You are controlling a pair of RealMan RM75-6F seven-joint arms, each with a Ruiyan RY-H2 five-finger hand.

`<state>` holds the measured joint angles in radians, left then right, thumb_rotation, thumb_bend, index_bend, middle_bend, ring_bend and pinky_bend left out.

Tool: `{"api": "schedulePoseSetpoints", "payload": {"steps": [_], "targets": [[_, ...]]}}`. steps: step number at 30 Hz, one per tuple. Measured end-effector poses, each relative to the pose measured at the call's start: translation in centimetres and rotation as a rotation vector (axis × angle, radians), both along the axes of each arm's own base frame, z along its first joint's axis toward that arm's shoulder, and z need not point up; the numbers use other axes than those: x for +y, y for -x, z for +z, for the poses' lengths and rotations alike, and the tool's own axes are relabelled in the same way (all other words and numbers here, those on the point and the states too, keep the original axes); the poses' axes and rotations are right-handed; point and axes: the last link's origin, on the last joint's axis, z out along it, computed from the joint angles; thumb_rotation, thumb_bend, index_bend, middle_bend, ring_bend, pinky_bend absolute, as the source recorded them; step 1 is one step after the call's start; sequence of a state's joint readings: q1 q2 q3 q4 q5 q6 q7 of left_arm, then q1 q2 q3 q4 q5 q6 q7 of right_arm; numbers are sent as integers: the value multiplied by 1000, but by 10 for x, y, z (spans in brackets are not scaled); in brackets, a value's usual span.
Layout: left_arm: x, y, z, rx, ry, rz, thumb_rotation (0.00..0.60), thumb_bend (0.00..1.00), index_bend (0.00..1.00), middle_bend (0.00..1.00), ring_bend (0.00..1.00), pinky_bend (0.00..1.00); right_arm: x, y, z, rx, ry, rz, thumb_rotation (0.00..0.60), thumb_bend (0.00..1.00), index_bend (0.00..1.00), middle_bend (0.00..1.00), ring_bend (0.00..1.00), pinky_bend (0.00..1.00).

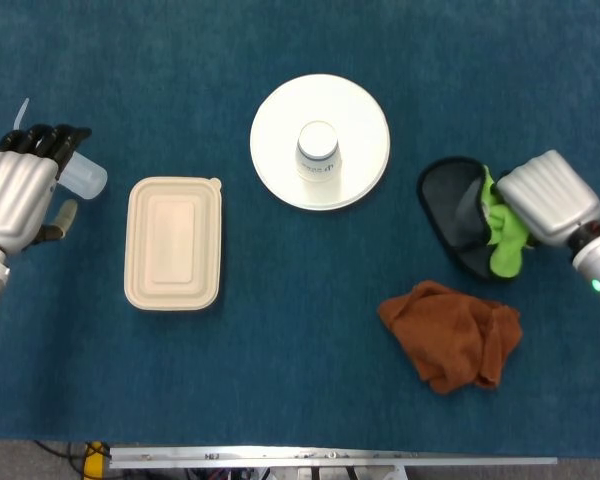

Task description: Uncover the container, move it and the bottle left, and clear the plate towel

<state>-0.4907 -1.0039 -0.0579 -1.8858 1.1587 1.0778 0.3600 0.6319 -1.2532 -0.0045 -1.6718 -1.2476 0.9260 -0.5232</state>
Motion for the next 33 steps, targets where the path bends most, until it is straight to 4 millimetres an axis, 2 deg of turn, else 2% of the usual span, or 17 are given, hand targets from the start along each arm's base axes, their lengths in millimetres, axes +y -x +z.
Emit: {"api": "schedulePoseSetpoints", "payload": {"steps": [8,14,21,26,29,32,33], "targets": [[1,-1,0,6,-1,-2,600,408,93,143,120,175,29,-28,35,-216,-76,80,600,114,693,624,633,830],[1,-1,0,11,-1,3,600,409,93,143,120,175,52,-41,53,-307,-152,122,600,114,693,624,633,830],[0,-1,-1,14,2,7,600,408,89,142,120,175,81,-29,58,-252,-249,112,600,113,693,624,630,830],[0,-5,-5,10,13,-3,600,408,89,141,119,175,92,-16,50,-182,-302,92,600,114,684,620,588,805],[0,-7,-7,8,17,-11,600,409,89,140,118,175,97,-10,43,-140,-329,87,600,114,588,567,513,707],[0,-8,-7,8,16,-14,600,408,89,139,112,175,99,-6,37,-95,-355,79,600,113,341,419,375,550],[0,-8,-6,9,16,-13,600,408,89,138,111,175,99,-5,36,-79,-362,75,600,112,226,349,319,491]]}}
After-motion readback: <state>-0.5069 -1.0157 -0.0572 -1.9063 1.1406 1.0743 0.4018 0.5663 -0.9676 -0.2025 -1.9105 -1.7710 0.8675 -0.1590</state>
